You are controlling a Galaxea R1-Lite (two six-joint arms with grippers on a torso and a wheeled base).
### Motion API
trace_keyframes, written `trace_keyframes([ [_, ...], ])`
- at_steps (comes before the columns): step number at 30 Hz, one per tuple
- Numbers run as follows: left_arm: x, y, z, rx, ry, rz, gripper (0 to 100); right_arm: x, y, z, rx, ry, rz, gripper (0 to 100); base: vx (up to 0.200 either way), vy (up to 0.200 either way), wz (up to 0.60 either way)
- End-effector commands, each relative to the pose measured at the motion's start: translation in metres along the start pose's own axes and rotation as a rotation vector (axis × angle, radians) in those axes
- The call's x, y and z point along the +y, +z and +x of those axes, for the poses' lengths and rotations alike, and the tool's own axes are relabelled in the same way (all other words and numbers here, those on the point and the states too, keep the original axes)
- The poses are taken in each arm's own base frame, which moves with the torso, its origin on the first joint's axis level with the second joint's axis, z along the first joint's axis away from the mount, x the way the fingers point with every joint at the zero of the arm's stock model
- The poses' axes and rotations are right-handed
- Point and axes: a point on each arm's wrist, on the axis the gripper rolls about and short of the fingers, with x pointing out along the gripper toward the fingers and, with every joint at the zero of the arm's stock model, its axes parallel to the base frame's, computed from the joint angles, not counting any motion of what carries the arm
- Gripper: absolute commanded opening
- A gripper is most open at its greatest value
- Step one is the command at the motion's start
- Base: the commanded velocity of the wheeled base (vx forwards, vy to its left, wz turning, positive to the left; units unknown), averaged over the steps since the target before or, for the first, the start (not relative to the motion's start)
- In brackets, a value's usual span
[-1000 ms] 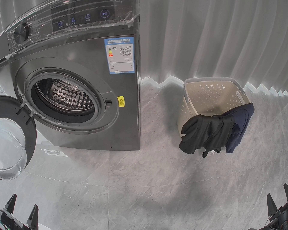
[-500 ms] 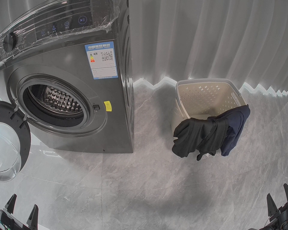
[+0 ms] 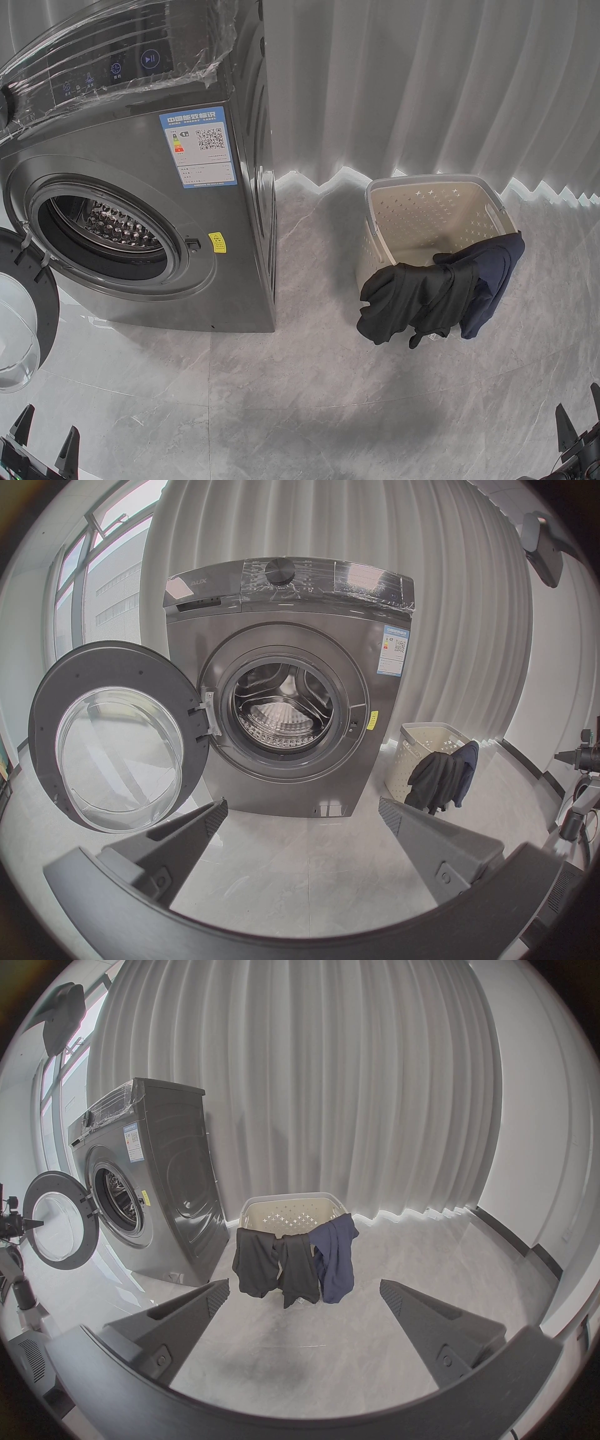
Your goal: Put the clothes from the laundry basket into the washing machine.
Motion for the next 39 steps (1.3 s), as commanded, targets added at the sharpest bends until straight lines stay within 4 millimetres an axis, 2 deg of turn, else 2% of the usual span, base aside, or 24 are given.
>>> trace_keyframes([
  [1, 0.0003, -0.0048, 0.0002, 0.003, 0.0, -0.001, 100, 0.0, -0.0051, 0.0004, 0.006, 0.0, 0.0, 100, 0.0, -0.2, 0.0],
  [15, 0.0003, -0.0048, 0.0002, 0.002, 0.001, -0.001, 100, 0.0, -0.0051, 0.0004, 0.006, 0.0, 0.0, 100, 0.0, -0.2, 0.0],
  [24, 0.0003, -0.0048, 0.0002, 0.002, 0.001, -0.001, 100, 0.0, -0.0051, 0.0004, 0.006, 0.0, 0.0, 100, 0.0, 0.0, 0.0],
  [39, 0.0003, -0.0048, 0.0002, 0.002, 0.001, -0.001, 100, 0.0, -0.0051, 0.0004, 0.006, 0.0, 0.0, 100, 0.0, -0.2, 0.0],
])
